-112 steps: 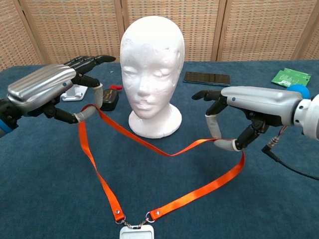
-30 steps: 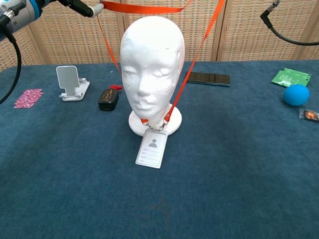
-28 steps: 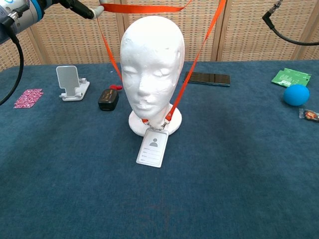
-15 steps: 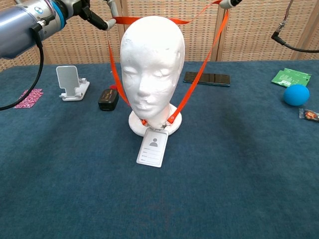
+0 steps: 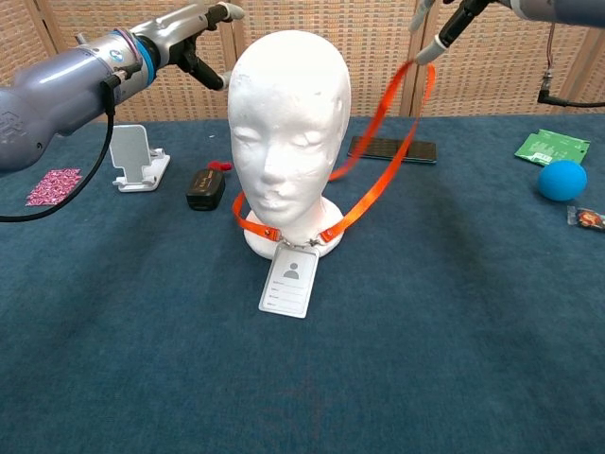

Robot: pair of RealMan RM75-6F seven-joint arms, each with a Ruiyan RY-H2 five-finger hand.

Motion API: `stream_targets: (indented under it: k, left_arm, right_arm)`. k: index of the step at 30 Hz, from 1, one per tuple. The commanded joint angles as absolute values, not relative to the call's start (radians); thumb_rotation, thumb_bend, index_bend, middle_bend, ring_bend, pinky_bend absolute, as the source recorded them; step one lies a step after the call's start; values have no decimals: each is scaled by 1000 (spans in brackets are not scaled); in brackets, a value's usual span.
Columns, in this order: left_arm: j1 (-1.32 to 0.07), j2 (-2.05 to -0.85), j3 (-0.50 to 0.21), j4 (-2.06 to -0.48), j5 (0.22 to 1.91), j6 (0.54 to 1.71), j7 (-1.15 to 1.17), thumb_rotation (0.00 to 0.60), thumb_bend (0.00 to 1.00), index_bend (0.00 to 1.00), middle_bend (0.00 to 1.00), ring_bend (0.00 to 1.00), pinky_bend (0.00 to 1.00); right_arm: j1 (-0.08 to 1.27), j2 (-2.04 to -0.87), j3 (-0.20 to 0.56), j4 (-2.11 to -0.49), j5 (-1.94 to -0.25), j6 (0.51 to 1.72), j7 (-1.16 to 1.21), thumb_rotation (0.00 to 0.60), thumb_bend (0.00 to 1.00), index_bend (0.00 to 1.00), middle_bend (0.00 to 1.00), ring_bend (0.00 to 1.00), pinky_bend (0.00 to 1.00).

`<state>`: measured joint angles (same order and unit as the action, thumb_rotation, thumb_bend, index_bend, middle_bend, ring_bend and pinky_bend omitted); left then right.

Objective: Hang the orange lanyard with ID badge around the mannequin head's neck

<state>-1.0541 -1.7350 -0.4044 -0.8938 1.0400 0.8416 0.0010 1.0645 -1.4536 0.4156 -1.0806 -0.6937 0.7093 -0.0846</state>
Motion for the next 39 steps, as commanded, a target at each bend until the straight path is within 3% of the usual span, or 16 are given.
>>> stream_targets:
  k: [1, 8, 14, 20, 25, 27, 28, 30, 32, 35, 39]
  left_arm:
    - [-1052, -1739, -401, -889, 1050, 833, -30, 600, 426, 0, 0, 0, 0]
    - [-1021, -1728, -384, -890, 1121, 909, -101, 600, 255, 0, 0, 0, 0]
    - [-958, -1650, -361, -963, 1171, 992, -113, 600, 231, 0, 0, 0, 0]
    - [-829, -1505, -317, -1136, 1210, 1115, -68, 600, 29, 0, 0, 0, 0]
    - [-723, -1385, -275, -1307, 1210, 1179, -13, 600, 0, 0, 0, 0, 0]
    - [-685, -1338, -256, -1375, 1205, 1196, 17, 600, 0, 0, 0, 0, 0]
    - [-661, -1312, -244, -1413, 1204, 1211, 35, 600, 0, 0, 0, 0, 0]
    - [-606, -1266, -215, -1484, 1188, 1241, 77, 600, 0, 0, 0, 0, 0]
    - [-563, -1227, -192, -1551, 1159, 1263, 136, 600, 0, 0, 0, 0, 0]
    - [-507, -1201, -165, -1614, 1126, 1316, 219, 600, 0, 0, 0, 0, 0]
    - [-446, -1185, -143, -1671, 1080, 1358, 263, 600, 0, 0, 0, 0, 0]
  right_arm:
    - [1055, -1462, 413, -1068, -715, 706, -66, 600, 97, 142, 0, 0, 0]
    - [1030, -1440, 412, -1102, -743, 740, -59, 600, 90, 108, 0, 0, 0]
    - [969, -1378, 395, -1203, -776, 819, -78, 600, 90, 96, 0, 0, 0]
    - [856, -1278, 357, -1365, -829, 915, -71, 600, 91, 95, 0, 0, 0]
    - [782, -1227, 321, -1463, -883, 974, -66, 600, 91, 94, 0, 0, 0]
    - [760, -1222, 306, -1486, -904, 1007, -78, 600, 115, 84, 55, 23, 0]
    - [748, -1222, 296, -1495, -916, 1027, -91, 600, 161, 69, 151, 107, 0]
    - [725, -1224, 266, -1517, -933, 1052, -126, 600, 308, 33, 385, 338, 96]
    - [710, -1224, 234, -1542, -935, 1058, -173, 600, 515, 3, 606, 571, 435]
    - [695, -1225, 184, -1580, -951, 1059, -250, 600, 693, 0, 737, 717, 786]
    - [679, -1226, 126, -1632, -999, 1056, -316, 600, 765, 14, 757, 741, 868]
